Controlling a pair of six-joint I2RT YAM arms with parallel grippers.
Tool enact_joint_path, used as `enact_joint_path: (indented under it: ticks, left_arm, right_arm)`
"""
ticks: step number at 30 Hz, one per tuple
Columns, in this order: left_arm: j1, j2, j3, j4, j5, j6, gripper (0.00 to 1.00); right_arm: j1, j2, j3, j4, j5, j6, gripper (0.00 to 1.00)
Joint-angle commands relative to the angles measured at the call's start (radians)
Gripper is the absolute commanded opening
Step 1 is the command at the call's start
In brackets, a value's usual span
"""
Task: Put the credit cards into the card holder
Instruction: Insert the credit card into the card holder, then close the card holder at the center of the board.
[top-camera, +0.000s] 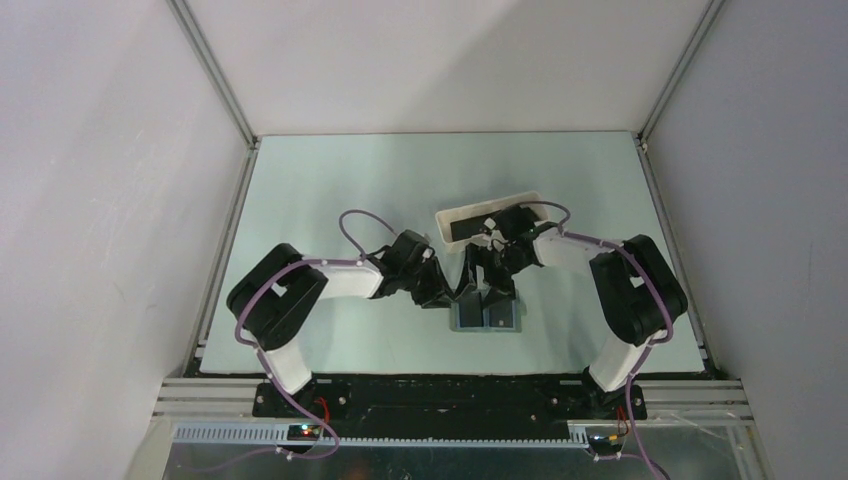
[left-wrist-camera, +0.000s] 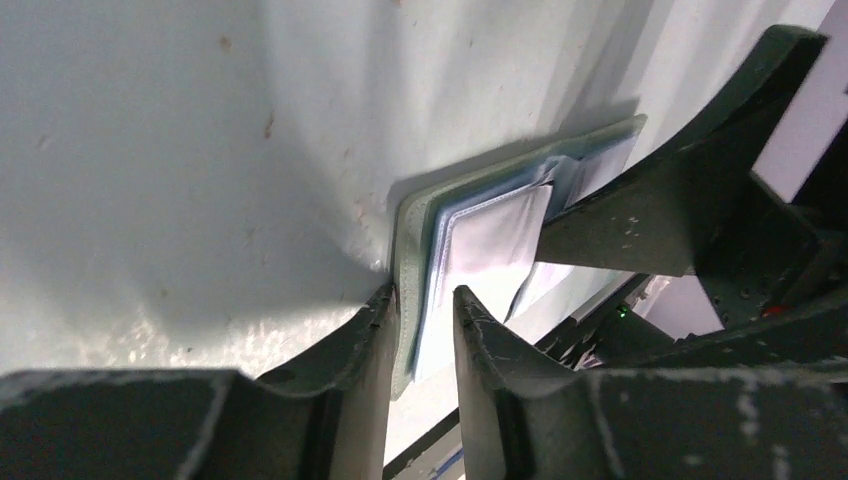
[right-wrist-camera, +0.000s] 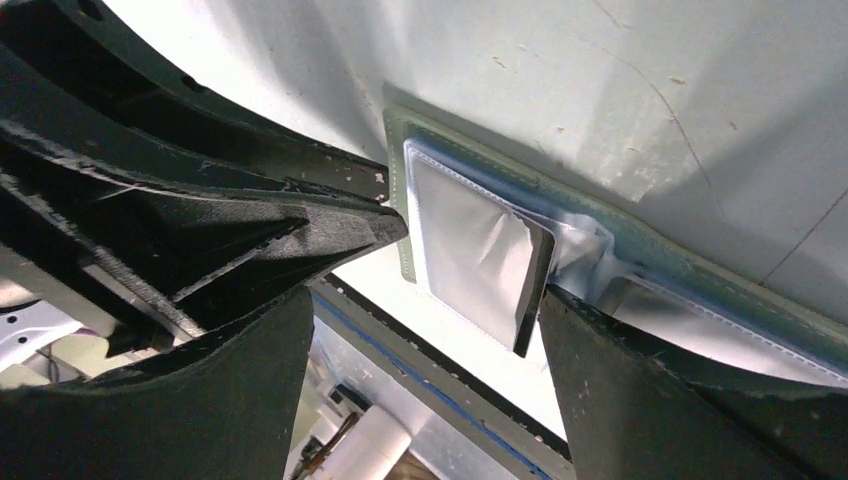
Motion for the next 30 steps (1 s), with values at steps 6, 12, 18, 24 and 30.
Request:
enact_joint_path:
  ticks: [6, 12, 18, 24, 30]
  left_arm:
    - [0.008, -0.122, -0.015, -0.157, -0.068, 0.045, 0.50]
    - [0.008, -0.069, -0.060, -0.038, 0.017, -0.004, 0.52]
    - [0.008, -0.014, -0.076, 0.049, 0.044, -0.045, 0.56]
    - [0.009, 0.053, -0.092, 0.194, 0.108, -0.101, 0.58]
    - [0.005, -0.012, -0.104, 0.272, 0.157, -0.072, 0.54]
  right_arm:
    - [0.006, -0.139, 0.073, -0.206, 0.147, -0.141, 0.91]
    - [-0.030, -0.141, 0.031, -0.209, 0.129, -0.159, 0.83]
    - [-0.018, -0.062, -0.019, -0.095, 0.087, -0.167, 0.61]
    - [0.011, 0.062, -0.022, -0.039, 0.134, -0.146, 0.30]
    - [0.011, 0.098, -0.043, -0.014, 0.153, -0.154, 0.15]
